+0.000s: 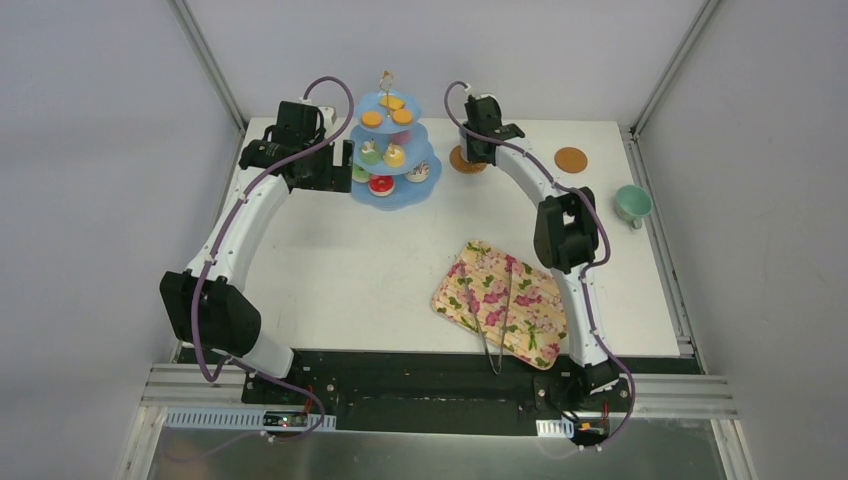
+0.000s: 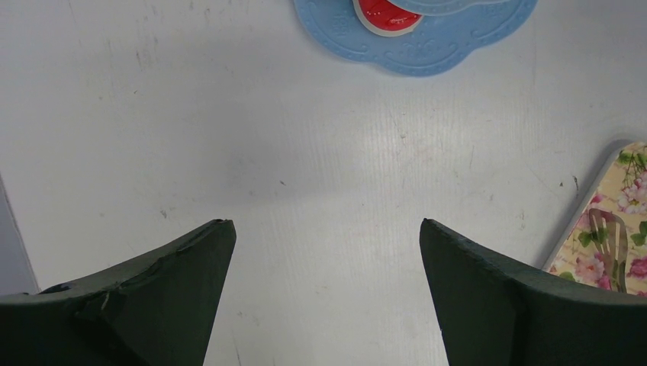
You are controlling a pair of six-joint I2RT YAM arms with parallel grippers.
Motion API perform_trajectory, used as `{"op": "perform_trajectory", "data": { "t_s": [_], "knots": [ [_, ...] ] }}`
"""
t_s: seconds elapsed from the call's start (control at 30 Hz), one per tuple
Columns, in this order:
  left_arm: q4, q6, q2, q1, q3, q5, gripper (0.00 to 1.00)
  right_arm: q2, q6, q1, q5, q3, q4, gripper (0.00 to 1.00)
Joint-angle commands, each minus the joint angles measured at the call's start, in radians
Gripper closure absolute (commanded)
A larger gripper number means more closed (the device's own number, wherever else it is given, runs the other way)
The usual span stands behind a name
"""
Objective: Serve the afternoon tea
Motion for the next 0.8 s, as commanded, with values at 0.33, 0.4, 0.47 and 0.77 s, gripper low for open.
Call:
{"op": "perform_trajectory", "data": {
  "t_s": [0.33, 0.4, 0.47, 0.77],
  "knots": [
    [-0.004, 0.023, -0.034, 0.013, -0.009, -0.024, 0.04, -0.001, 0.043, 0.017, 0.015, 0.072, 0.070, 1.00],
    [-0.004, 0.025, -0.033, 0.013, -0.009, -0.025, 0.04, 0.003, 0.043, 0.016, 0.012, 0.069, 0.068, 1.00],
    [-0.004, 0.025, -0.034, 0.012, -0.009, -0.025, 0.04, 0.008, 0.043, 0.015, 0.007, 0.068, 0.067, 1.00],
    [-0.002, 0.026, -0.029, 0.013, -0.023, -0.017, 0.04, -0.118, 0.001, 0.016, 0.011, 0.036, 0.043, 0.45]
  ]
}}
